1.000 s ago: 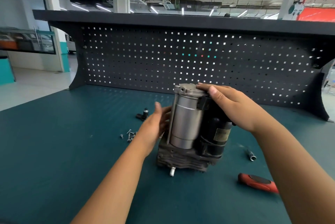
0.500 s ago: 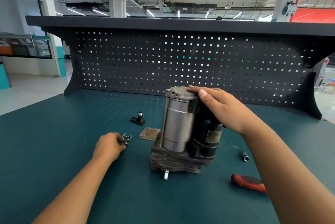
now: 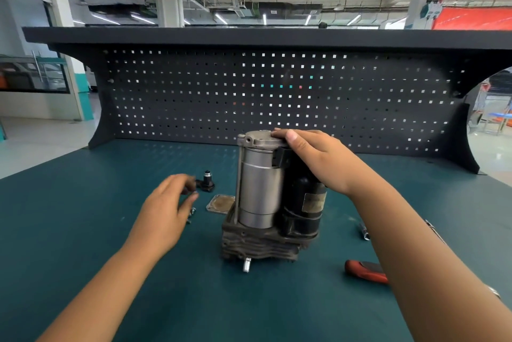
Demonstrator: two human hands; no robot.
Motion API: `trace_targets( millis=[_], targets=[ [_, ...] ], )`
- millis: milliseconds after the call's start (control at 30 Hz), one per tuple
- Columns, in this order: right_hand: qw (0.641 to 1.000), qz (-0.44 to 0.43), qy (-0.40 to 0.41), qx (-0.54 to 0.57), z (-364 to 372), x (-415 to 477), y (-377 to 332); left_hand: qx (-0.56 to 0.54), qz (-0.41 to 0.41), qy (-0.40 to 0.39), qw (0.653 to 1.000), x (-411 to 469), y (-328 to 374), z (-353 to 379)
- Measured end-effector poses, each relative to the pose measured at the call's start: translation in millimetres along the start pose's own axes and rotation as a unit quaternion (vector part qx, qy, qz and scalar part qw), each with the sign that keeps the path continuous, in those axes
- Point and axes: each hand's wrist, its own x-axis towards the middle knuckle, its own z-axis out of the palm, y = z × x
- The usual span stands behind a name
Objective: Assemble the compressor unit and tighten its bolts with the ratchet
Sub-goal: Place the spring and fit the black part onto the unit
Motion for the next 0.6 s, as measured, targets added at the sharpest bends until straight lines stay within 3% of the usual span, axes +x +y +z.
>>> trace_targets(
  millis=[167,300,433,600],
  targets=[
    [1.0,0.001,0.007,-0.005,2,1,0,-0.197,0.015,0.101,0.975,-20,71,-21],
    [1.0,0.0,0.008,-0.003,2,1,-1,-0.345,-0.035,0.076,0.935,-25,106,-5],
    [1.0,-0.007,0.015,0.0,2,3,-1,-0.333,-0.073,0.015,0.94,-12,120,15],
    [1.0,-0.01,0.015,0.007,2,3,1,-0.27,-0.077,0.009,0.96,-2,125,28]
  ],
)
